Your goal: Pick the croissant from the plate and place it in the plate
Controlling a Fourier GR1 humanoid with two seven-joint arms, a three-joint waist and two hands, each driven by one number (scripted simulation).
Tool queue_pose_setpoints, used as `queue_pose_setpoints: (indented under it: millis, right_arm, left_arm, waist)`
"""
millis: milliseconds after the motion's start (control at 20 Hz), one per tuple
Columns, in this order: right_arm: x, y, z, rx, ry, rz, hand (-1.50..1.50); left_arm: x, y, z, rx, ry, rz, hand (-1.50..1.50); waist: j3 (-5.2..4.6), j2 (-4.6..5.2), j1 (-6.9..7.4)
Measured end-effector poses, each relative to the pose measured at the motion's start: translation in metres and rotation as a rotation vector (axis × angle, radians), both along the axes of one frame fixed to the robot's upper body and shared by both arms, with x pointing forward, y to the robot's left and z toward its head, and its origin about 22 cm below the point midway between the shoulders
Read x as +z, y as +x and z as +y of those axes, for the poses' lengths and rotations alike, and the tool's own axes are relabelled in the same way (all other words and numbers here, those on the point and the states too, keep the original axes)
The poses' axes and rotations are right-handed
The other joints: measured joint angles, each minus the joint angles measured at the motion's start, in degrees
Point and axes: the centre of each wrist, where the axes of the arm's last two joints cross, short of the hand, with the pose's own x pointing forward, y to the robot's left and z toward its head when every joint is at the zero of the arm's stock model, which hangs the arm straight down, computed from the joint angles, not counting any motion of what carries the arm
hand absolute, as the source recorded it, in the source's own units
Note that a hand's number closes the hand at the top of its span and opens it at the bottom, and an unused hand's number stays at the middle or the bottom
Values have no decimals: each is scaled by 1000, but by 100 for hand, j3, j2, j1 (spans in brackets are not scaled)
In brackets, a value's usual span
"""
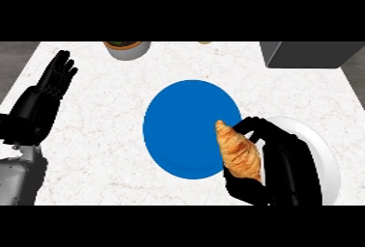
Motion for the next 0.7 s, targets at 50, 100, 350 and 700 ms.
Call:
queue_pose_setpoints:
  millis: [50,100,350,700]
  right_arm:
    - [-2,10,7,7,9,8,150]
    - [-2,19,16,13,13,18,150]
    - [-12,60,47,12,29,60,150]
    - [-42,117,72,-15,-21,107,150]
  left_arm:
    - [-1,0,1,2,2,-3,0]
    - [-1,0,1,-1,4,-5,0]
    - [-4,4,-1,-5,1,7,0]
    - [3,7,-2,-11,-1,7,0]
  waist:
    - [0,1,5]
    - [1,4,13]
    - [3,7,10]
    - [4,13,39]
